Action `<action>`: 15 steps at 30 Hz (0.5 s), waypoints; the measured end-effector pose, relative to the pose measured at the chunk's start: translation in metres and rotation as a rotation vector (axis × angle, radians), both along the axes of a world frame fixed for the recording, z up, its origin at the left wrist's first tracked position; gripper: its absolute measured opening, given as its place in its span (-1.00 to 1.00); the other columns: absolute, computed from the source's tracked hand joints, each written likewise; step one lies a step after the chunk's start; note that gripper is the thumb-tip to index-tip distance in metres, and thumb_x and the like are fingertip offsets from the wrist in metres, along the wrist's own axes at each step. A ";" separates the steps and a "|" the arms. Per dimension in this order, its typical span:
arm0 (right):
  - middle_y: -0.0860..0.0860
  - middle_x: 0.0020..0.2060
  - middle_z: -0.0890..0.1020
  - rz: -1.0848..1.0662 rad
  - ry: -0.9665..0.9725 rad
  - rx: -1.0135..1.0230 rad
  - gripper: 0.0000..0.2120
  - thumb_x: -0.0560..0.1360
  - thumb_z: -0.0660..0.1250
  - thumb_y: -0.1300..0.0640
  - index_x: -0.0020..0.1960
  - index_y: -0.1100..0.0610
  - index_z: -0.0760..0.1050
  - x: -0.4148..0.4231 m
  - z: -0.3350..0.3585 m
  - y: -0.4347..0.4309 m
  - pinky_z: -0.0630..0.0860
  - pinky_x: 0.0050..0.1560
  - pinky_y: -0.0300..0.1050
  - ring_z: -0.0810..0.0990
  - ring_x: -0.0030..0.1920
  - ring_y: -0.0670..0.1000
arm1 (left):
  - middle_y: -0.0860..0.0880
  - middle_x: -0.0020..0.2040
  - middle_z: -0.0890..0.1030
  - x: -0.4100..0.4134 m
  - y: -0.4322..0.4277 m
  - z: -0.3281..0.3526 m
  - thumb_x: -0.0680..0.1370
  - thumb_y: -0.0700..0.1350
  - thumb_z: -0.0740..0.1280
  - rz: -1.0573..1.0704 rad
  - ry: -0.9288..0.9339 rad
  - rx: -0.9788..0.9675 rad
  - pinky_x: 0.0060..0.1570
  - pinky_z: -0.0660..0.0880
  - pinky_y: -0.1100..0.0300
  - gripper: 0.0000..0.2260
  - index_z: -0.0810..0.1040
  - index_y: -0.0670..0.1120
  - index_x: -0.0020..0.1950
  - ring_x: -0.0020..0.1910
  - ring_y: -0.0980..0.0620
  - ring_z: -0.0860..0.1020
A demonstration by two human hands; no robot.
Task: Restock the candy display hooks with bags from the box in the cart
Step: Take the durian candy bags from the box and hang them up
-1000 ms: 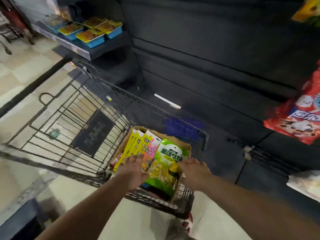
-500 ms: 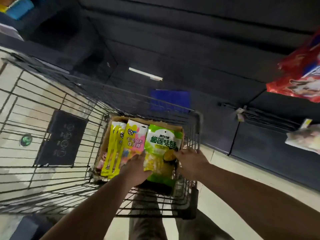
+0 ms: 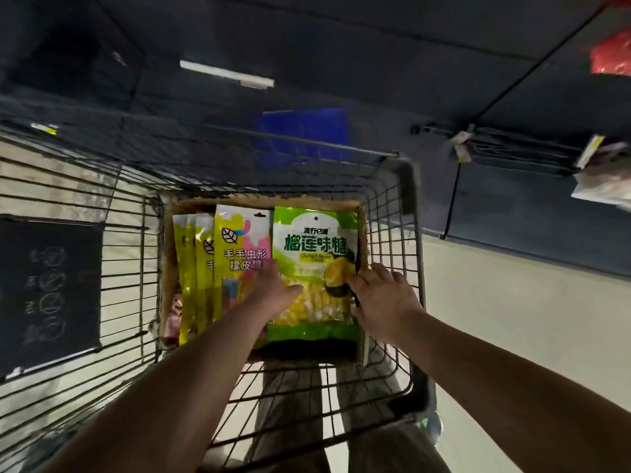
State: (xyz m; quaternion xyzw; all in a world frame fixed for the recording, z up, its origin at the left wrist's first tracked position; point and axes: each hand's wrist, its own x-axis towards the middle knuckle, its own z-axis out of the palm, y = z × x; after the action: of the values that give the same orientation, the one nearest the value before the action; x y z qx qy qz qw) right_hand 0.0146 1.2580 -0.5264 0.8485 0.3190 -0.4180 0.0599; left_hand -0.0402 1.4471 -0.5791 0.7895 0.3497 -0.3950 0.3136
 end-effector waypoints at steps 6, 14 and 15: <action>0.07 0.52 0.17 -0.081 0.043 0.005 -0.45 0.55 0.20 0.01 0.49 0.07 0.14 -0.004 -0.015 0.004 0.10 0.48 0.13 -0.01 0.55 0.14 | -0.13 0.16 0.59 0.007 0.002 -0.022 0.45 -0.03 0.46 0.437 -0.095 -0.038 -0.31 0.38 0.29 -0.56 0.50 -0.15 0.27 -0.06 -0.03 0.53; 0.06 0.52 0.17 -0.149 0.086 -0.002 -0.50 0.60 0.10 0.00 0.51 0.06 0.13 -0.005 -0.019 0.008 0.01 0.51 0.15 -0.09 0.55 0.14 | -0.07 0.02 0.58 0.006 -0.002 -0.017 0.47 -0.16 0.46 0.599 -0.109 -0.219 -0.03 0.39 0.20 -0.67 0.54 -0.17 0.20 -0.03 -0.04 0.52; 0.06 0.52 0.15 -0.151 0.084 -0.005 -0.50 0.59 0.10 0.01 0.51 0.06 0.13 -0.006 -0.019 0.009 -0.01 0.51 0.15 -0.10 0.55 0.15 | -0.08 0.03 0.60 0.002 -0.003 -0.016 0.46 -0.20 0.46 0.594 -0.121 -0.232 -0.02 0.42 0.19 -0.68 0.55 -0.18 0.19 -0.03 -0.05 0.54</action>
State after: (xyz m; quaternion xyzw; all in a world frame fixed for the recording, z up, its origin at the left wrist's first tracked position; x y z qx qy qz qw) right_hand 0.0081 1.2670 -0.5453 0.8517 0.2556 -0.4573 0.0168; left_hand -0.0377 1.4445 -0.5953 0.6340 0.4983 -0.2754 0.5233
